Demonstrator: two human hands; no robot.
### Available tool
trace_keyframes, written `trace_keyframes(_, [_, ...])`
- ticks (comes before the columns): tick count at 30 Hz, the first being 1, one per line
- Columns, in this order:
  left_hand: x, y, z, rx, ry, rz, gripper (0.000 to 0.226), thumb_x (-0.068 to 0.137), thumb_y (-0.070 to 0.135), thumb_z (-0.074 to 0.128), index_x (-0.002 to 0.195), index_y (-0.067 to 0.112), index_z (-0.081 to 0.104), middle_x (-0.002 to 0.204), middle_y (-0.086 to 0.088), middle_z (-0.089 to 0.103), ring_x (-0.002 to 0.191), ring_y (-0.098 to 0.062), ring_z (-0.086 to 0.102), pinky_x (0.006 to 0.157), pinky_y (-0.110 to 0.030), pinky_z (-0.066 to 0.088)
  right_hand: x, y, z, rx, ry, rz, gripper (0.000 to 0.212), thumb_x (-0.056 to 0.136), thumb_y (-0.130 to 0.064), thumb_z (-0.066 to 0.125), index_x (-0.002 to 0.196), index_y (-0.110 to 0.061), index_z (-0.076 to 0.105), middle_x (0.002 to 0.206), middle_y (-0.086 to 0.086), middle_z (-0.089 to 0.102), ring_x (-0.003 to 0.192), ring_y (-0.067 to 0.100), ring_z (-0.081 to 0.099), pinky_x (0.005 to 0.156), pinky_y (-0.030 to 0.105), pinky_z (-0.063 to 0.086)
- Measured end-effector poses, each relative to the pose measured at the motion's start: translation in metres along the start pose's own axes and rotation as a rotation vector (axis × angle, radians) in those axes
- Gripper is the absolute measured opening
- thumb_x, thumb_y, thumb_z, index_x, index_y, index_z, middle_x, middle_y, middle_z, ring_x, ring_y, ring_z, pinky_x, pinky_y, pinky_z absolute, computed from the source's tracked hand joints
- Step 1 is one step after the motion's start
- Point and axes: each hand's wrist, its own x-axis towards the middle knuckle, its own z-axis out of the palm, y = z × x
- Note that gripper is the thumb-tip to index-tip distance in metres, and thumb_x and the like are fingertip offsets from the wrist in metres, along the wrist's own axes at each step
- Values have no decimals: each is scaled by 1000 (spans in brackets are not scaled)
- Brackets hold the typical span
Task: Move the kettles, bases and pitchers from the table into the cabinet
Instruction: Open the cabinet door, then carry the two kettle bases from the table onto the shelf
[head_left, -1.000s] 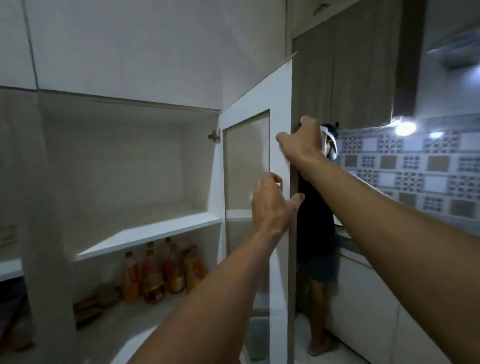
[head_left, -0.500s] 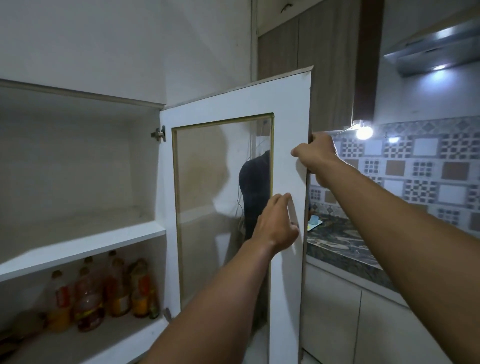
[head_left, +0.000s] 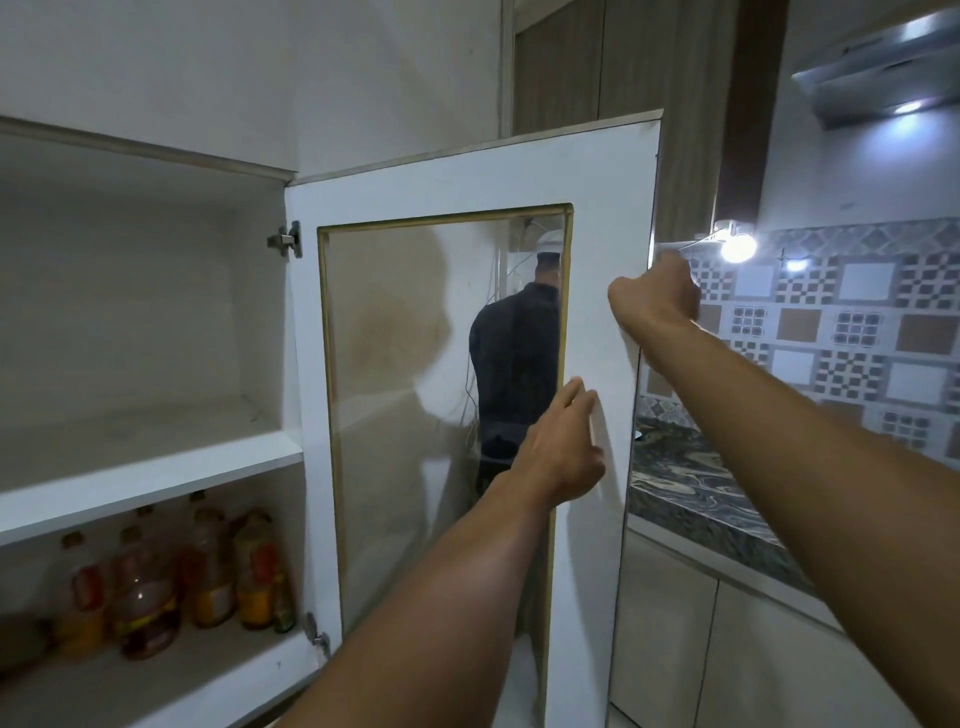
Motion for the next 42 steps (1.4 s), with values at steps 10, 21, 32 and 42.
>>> trace_keyframes(10, [-78,-100,-118,225,187,-249,75,92,25,62,154,12,22,163,-7,21,145,-32,31,114,-53,35,-110,-56,79,-233,-171,-592,56,95,-29,51,148,-18,37,153,9,41,136,33,41,108,49,40])
trace_keyframes(21, [-303,-249,-323,581,439,-724,74,97,36,52,157,14,14,167,-1,7,152,-29,12,114,-67,14,-363,-159,257,-140,-688,-725,65,97,-50,43,154,-27,22,164,7,19,151,36,17,114,63,25])
trace_keyframes(32, [-558,-342,-426,711,685,-1355,74,95,37,54,156,14,18,165,-1,12,150,-30,17,113,-70,13,-646,-264,379,171,-1229,-1044,65,97,-54,43,155,-34,21,166,2,14,153,30,13,118,59,20])
trace_keyframes(42, [-685,-371,-375,653,965,-2015,71,98,37,52,154,11,18,165,-4,12,148,-32,21,113,-64,18,-821,-238,446,389,-1680,-1401,65,96,-51,46,153,-32,22,165,6,18,149,32,21,114,60,28])
